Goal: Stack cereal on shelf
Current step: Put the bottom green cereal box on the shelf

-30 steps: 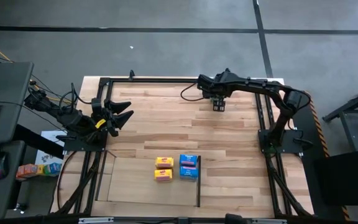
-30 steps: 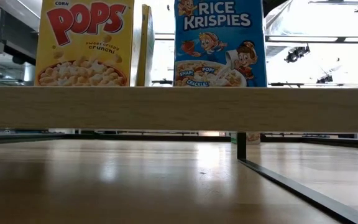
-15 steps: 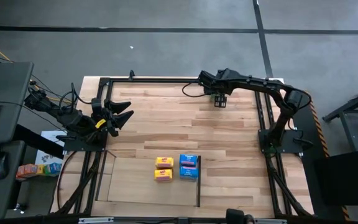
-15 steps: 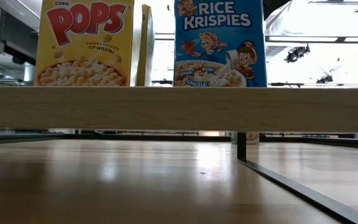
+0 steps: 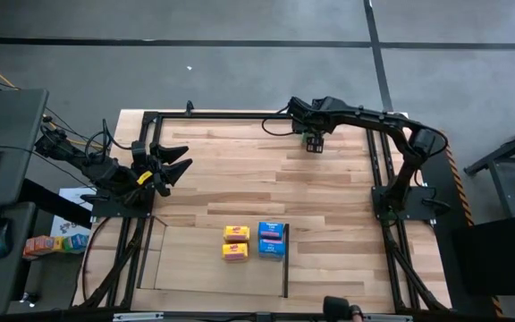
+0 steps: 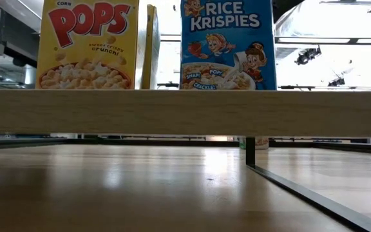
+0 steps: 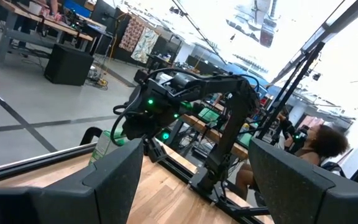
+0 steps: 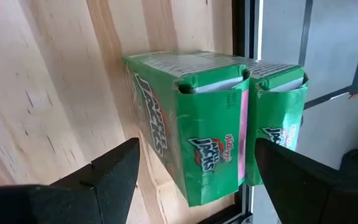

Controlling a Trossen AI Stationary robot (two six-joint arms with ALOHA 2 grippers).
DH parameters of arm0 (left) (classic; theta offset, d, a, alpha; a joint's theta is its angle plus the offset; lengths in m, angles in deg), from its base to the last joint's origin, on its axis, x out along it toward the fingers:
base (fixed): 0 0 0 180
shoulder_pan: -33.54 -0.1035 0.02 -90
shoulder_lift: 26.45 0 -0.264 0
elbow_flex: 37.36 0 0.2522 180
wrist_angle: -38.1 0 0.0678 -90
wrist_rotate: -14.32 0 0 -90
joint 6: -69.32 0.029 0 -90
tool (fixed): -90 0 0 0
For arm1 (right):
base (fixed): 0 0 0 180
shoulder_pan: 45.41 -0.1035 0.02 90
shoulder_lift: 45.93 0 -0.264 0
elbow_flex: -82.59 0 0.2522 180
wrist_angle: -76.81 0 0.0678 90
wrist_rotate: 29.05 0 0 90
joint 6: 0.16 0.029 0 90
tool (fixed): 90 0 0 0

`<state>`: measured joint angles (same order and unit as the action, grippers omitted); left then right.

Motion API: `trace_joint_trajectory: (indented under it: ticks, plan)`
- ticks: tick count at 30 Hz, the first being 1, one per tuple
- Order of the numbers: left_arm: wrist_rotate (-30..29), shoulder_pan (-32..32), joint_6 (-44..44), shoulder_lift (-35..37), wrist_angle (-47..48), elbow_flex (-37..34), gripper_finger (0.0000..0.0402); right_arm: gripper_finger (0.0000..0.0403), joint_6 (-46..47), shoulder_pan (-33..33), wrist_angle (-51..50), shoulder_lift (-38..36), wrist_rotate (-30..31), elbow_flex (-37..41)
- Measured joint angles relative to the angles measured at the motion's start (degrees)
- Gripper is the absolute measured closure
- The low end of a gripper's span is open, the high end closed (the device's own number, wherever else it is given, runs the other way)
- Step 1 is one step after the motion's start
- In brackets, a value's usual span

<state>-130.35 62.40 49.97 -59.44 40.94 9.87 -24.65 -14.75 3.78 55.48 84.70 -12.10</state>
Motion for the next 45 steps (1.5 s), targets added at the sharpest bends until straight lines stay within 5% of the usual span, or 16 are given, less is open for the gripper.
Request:
trace_joint_trajectory:
  ticks: [45]
  plan:
    - [0.0, 0.0, -0.01, 0.0, 0.28, 0.0, 0.0119, 0.0112, -4.07, 0.11, -0.46, 0.14, -13.5, -0.07]
